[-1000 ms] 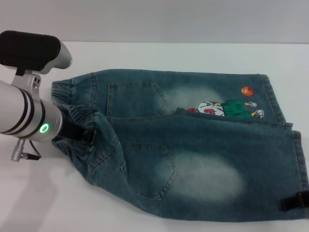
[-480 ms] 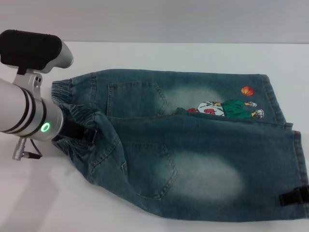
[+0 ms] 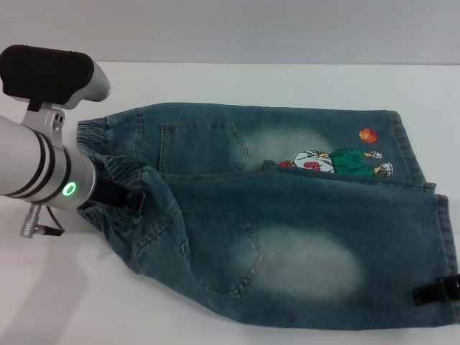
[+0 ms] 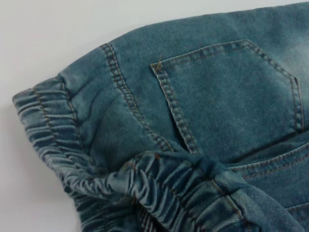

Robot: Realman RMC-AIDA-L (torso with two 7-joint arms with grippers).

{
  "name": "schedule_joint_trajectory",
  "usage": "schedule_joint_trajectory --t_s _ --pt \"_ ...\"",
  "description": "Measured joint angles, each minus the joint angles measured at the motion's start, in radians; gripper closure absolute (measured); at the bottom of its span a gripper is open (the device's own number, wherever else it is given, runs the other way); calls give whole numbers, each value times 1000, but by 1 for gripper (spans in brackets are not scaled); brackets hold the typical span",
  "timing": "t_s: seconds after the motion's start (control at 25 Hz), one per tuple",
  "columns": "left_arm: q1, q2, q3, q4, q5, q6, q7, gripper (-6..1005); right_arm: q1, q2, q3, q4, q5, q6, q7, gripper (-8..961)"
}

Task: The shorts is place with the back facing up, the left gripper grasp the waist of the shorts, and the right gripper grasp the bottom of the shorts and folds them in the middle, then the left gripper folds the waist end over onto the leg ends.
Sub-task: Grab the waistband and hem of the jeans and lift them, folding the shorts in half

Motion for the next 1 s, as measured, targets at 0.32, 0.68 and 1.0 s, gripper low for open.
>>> schedule_joint_trajectory --t_s 0.32,0.68,1.0 --pt "-5 0 0 4 -2 0 0 881 3 0 0 -3 4 -3 1 292" --pt "-5 0 0 4 -10 0 0 881 10 -2 -4 2 6 -6 -3 298" --pt "-8 2 0 3 -13 0 0 880 28 -5 -4 -1 51 -7 -40 381"
